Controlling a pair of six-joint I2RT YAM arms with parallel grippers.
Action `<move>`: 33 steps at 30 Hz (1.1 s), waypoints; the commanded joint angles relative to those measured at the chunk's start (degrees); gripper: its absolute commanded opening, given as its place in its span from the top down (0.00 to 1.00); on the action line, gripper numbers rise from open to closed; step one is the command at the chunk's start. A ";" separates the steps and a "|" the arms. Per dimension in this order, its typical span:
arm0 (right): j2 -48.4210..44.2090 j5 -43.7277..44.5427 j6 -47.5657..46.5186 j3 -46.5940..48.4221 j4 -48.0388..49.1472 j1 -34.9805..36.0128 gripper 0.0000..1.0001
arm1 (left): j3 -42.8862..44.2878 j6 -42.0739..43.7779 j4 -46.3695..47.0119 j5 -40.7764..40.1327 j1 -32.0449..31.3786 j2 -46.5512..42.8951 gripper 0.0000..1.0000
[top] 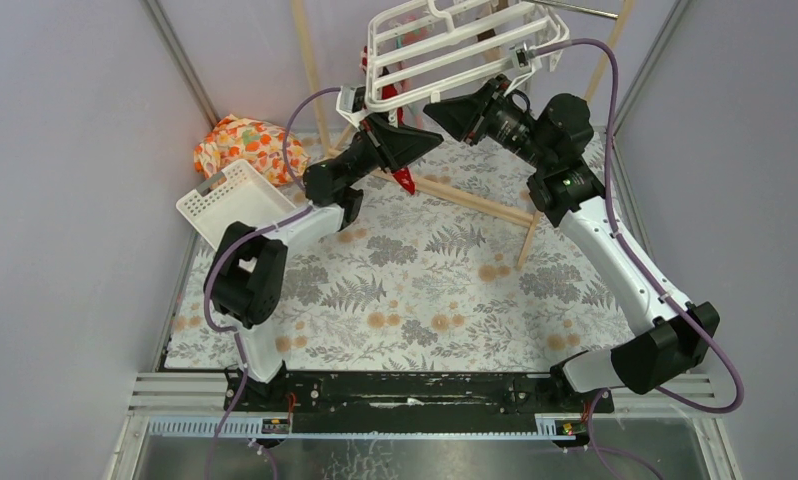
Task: Clip the socks to the hanger
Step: Open the clamp at the hanger.
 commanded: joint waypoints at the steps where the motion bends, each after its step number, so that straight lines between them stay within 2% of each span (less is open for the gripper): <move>1: -2.23 0.76 -0.44 3.67 2.63 0.28 1.00 | -0.89 5.98 3.36 5.83 1.66 -1.43 0.72; 4: -2.03 0.75 -0.42 4.09 2.38 0.26 1.00 | -1.45 8.37 3.36 7.07 2.44 -1.59 0.42; 7: -1.60 0.52 -0.15 4.44 2.26 0.31 1.00 | -1.63 9.96 3.32 8.15 3.43 -1.51 0.20; 10: -1.37 0.28 0.18 4.28 2.65 0.27 1.00 | -1.20 11.18 3.27 7.55 3.87 -1.12 0.04; 17: -0.92 -0.17 1.28 3.07 3.94 0.31 1.00 | 1.50 11.25 2.72 2.86 4.16 -0.15 0.06; 25: -1.86 -2.49 2.93 1.74 4.84 0.31 1.00 | 1.58 12.15 2.43 1.50 4.16 0.29 0.08; 33: -2.17 -1.67 2.03 0.94 3.63 0.35 1.00 | 2.31 15.98 -7.76 -3.74 4.02 -1.30 0.07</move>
